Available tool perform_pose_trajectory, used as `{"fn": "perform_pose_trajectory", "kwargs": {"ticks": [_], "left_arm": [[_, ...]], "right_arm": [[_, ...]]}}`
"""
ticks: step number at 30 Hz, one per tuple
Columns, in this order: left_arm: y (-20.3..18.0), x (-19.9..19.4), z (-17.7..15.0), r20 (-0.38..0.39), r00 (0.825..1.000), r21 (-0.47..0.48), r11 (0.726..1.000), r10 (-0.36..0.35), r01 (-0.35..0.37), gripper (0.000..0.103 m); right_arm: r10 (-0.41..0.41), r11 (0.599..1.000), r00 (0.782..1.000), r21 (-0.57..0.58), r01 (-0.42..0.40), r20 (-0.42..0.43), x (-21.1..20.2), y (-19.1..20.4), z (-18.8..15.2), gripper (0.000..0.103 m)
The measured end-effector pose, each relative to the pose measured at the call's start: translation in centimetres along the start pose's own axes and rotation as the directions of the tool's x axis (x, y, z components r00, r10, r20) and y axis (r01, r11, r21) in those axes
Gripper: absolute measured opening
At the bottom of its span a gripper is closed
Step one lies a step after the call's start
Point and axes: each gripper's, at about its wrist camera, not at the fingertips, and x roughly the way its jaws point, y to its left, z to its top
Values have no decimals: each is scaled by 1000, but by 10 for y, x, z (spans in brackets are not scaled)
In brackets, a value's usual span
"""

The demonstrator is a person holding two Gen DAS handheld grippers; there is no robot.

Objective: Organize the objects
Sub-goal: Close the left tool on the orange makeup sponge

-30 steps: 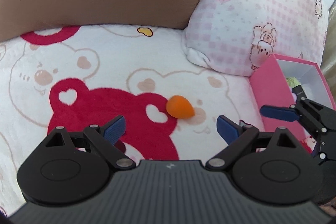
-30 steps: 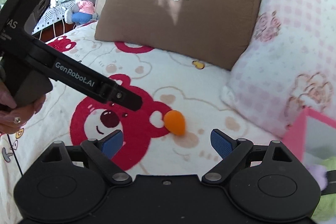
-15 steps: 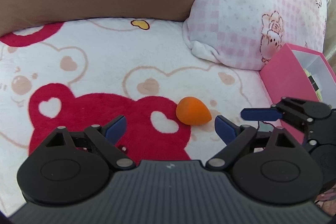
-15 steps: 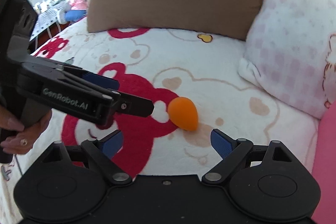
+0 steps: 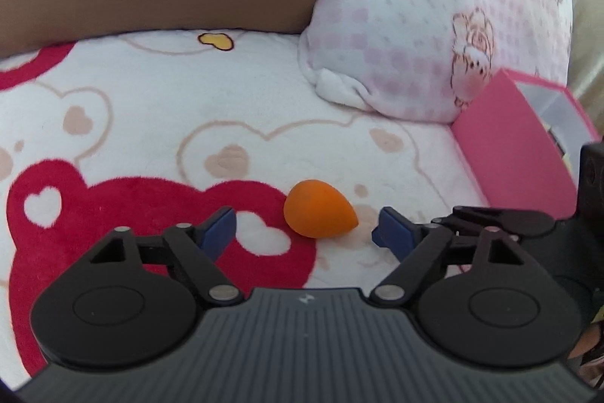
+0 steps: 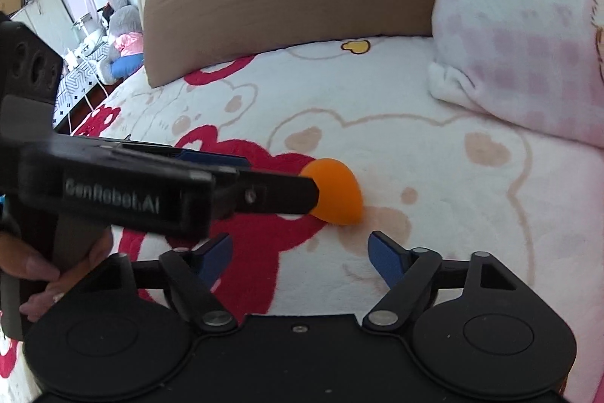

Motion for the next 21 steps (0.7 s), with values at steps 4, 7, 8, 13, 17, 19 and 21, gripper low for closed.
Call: {"fn": "perform_pose_trajectory", "kwargs": {"ticks": [4, 7, 8, 13, 17, 19, 21], "left_arm": [[-4, 7, 4, -5, 1000, -11, 1000, 3, -3, 64], [-3, 10, 6, 1, 1000, -24, 1000, 8, -8, 58], [-3, 11, 7, 0, 1000, -29, 1000, 2, -2, 56], [-5, 10, 11, -39, 999, -68, 997, -37, 34, 37], [-6, 13, 13, -40, 999, -63, 998, -26, 23, 37], [-2, 15, 15, -33, 999, -81, 996, -26, 23, 38], [4, 18, 18, -40, 999, -120, 993, -29, 24, 47]], "right_arm": [[-13, 1000, 1000, 27, 13, 15, 5, -5, -1, 74], [-13, 999, 999, 46, 11, 34, 7, -8, 0, 70], [-10, 999, 999, 43, 8, 39, 8, -7, 1, 67], [-21, 999, 999, 28, 20, 42, 13, -7, 0, 52], [-31, 999, 998, 20, 30, 60, 12, -9, 0, 47], [-31, 999, 997, 15, 30, 64, 12, -9, 0, 40], [-39, 999, 997, 11, 39, 65, 12, -10, 0, 35]]}}
